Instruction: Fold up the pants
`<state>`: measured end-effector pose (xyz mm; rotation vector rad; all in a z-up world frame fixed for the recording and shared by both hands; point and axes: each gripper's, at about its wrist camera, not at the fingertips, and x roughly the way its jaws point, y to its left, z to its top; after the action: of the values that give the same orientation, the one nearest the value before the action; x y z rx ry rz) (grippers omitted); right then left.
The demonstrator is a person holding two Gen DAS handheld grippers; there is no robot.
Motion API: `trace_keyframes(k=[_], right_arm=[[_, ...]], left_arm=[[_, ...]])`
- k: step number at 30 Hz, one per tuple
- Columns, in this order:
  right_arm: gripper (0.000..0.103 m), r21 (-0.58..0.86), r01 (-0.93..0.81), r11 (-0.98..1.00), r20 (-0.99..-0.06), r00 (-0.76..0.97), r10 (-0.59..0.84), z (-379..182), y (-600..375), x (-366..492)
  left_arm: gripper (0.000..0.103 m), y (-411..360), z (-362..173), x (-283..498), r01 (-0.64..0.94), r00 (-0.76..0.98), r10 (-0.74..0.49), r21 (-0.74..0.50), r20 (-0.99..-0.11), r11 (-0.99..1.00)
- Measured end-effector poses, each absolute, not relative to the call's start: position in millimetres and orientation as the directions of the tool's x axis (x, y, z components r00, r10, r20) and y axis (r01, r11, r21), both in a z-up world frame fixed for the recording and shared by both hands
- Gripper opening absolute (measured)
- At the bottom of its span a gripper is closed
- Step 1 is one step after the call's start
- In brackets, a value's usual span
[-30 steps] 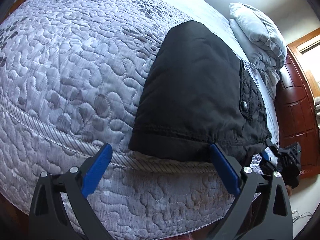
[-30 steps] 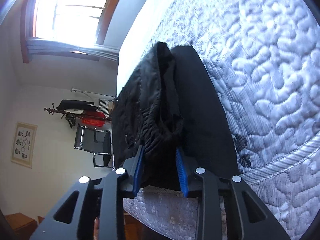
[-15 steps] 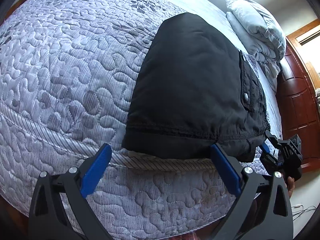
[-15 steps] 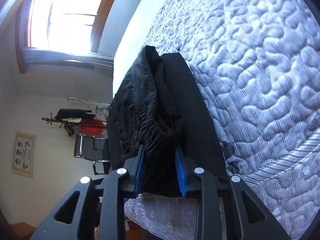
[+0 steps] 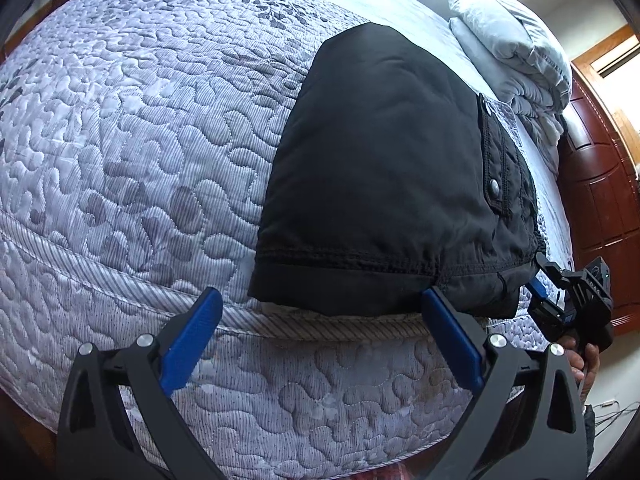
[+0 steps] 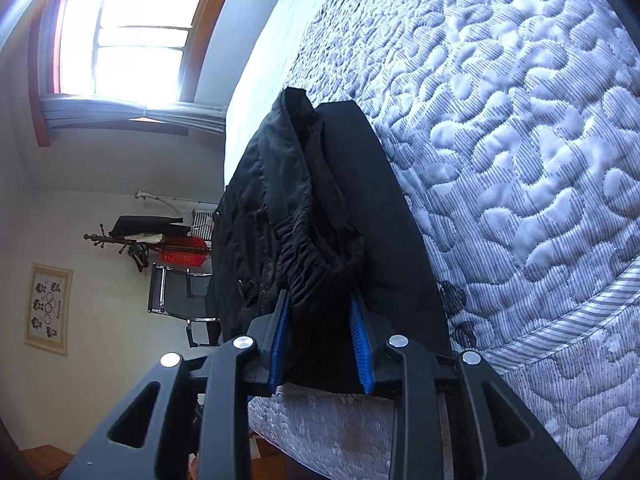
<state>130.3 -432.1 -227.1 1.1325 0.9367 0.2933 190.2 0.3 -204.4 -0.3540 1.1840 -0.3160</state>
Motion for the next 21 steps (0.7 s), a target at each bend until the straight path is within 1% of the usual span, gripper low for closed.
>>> trace_keyframes(k=[4,12,14,15,17,18,21], right_arm=[[0.032,0.865,0.249,0.437,-0.492,0.597,0.634,-221,-430,133],[0.032,0.861,0.251,0.442,-0.498,0.596,0.63,-219,-428,138],[0.049,0.86,0.26,0.438,-0.499,0.601,0.624,-218,-429,138],[0.055,0.866,0.251,0.432,-0.487,0.616,0.619,-216,-430,138],[0.056,0.868,0.24,0.435,-0.481,0.624,0.616,-213,-431,138],[0.06,0.866,0.242,0.437,-0.484,0.624,0.614,-212,-432,138],[0.061,0.861,0.231,0.453,-0.488,0.626,0.608,-208,-433,135]], left_arm=[[0.099,1,-204,188,0.055,0.347,-0.409,-0.417,-0.844,0.907],[0.099,-2,-201,184,0.071,0.343,-0.396,-0.397,-0.852,0.915],[0.099,-3,-201,183,0.08,0.34,-0.396,-0.394,-0.853,0.916],[0.099,-4,-200,182,0.086,0.339,-0.397,-0.392,-0.853,0.916],[0.099,-6,-200,181,0.095,0.335,-0.398,-0.39,-0.854,0.916],[0.099,-7,-199,181,0.098,0.333,-0.398,-0.389,-0.855,0.916],[0.099,-9,-198,180,0.105,0.331,-0.398,-0.386,-0.856,0.917]])
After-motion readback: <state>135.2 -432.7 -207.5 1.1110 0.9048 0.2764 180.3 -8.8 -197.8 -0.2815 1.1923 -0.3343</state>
